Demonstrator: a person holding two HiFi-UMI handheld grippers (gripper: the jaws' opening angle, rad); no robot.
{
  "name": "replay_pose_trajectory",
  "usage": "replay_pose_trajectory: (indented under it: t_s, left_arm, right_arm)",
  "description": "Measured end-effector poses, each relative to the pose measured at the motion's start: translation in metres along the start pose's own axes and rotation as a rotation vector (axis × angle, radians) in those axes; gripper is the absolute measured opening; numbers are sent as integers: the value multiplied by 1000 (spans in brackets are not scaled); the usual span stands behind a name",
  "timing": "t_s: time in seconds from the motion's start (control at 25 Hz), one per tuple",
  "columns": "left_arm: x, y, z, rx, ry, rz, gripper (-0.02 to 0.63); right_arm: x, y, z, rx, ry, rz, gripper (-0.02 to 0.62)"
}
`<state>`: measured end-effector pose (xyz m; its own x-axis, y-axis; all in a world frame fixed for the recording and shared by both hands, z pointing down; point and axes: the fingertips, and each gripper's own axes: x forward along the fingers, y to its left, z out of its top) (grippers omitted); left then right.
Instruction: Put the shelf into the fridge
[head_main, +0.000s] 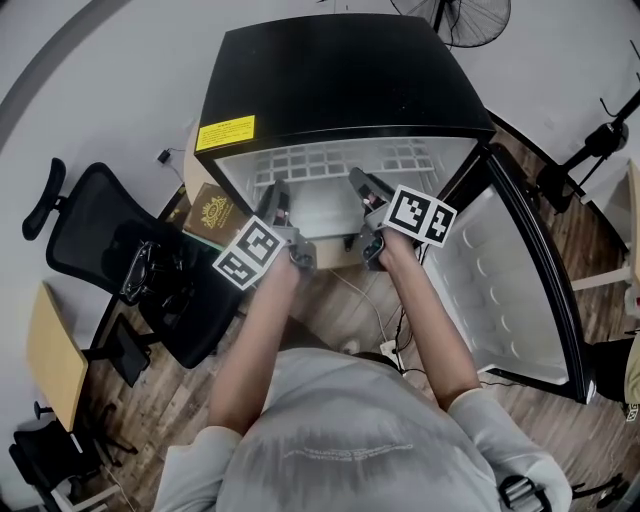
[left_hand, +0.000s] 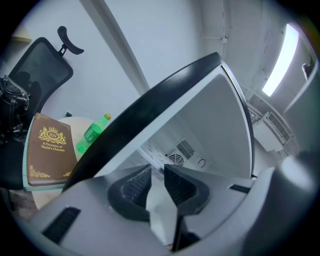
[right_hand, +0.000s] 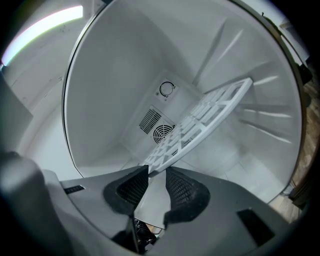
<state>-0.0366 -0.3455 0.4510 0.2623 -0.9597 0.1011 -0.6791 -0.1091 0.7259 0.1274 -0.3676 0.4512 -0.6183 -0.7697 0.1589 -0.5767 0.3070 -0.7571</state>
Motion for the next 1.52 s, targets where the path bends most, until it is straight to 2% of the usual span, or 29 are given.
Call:
replay_pose_trajectory:
  t_s: [0.16, 0.24, 0.36, 0.6, 0.72, 0.8, 0.92, 1.04, 1.2, 1.36, 1.52]
  left_arm:
    - [0, 0, 3, -9, -12, -21, 77]
    - [-3, 1, 1, 6, -17, -31, 75]
    - [-17, 3, -12, 81, 16, -36, 71]
    - [-43, 0, -21, 227, 101, -98, 55]
    - [-61, -1, -19, 351, 164, -150, 40]
    - [-73, 0, -9, 401, 193, -199, 32]
    - [-95, -8, 3, 419, 219, -288, 20]
    - [-118, -20, 13, 547, 239, -352, 18]
    - [-148, -33, 32, 638, 226, -410, 18]
    - [-180, -55, 42, 776, 206, -490, 18]
    - [-212, -73, 49, 848, 174, -548, 18]
  right_arm:
    - [1, 2, 1, -16, 10, 14, 120]
    - [-1, 2, 1, -63, 21, 0, 120]
    - [-12, -4, -6, -131, 34, -50, 120]
    - [-36, 1, -22, -117, 27, -84, 118]
    - [-51, 10, -31, -163, -12, -143, 54]
    - [-61, 21, -35, -244, -42, -197, 34]
    - [-82, 43, -38, -354, -77, -249, 15]
    - [-107, 67, -40, -421, -116, -281, 15]
    - [-138, 109, -52, -528, -163, -310, 15]
    - [-171, 149, -63, -625, -205, -340, 15]
    - [-203, 179, -76, -681, -237, -358, 15]
